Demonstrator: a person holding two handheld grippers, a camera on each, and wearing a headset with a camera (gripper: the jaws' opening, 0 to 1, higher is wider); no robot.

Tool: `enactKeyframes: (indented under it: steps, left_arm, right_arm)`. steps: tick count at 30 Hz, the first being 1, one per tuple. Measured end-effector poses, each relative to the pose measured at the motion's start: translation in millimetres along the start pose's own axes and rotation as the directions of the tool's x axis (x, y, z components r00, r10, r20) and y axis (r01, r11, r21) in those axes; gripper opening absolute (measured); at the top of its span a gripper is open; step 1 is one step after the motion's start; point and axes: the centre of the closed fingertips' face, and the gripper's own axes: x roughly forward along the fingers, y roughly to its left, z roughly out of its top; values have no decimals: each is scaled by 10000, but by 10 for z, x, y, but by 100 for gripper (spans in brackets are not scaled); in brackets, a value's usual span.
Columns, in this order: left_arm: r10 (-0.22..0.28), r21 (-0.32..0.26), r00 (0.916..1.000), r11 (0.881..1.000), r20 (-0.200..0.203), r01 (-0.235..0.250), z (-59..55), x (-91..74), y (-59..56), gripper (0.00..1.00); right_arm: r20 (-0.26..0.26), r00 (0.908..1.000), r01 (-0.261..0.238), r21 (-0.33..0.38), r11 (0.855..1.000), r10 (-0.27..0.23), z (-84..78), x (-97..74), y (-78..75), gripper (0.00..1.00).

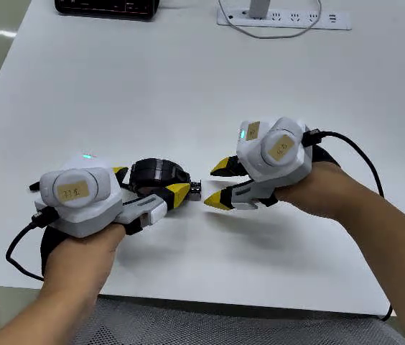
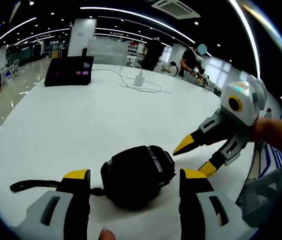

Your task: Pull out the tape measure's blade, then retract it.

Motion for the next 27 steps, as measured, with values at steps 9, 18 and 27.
enactKeyframes:
  steps: [9, 18, 27]
  left_arm:
    - [-154, 1159, 9995, 9931, -261, 183, -10, -108, 24, 79]
    - [-219, 2017, 9993, 9791, -318, 278, 16, -205, 44, 85]
    - [-299, 2757, 9986, 9604, -437, 408, -20, -289, 48, 86]
  right_arm:
    - [29, 9990, 446, 210, 9988, -447, -110, -205, 32, 43]
    - [4, 9967, 806, 372, 9960, -807, -166, -355, 39, 48]
    - [-61, 9943, 1070, 444, 9933, -1068, -241, -491, 37, 51]
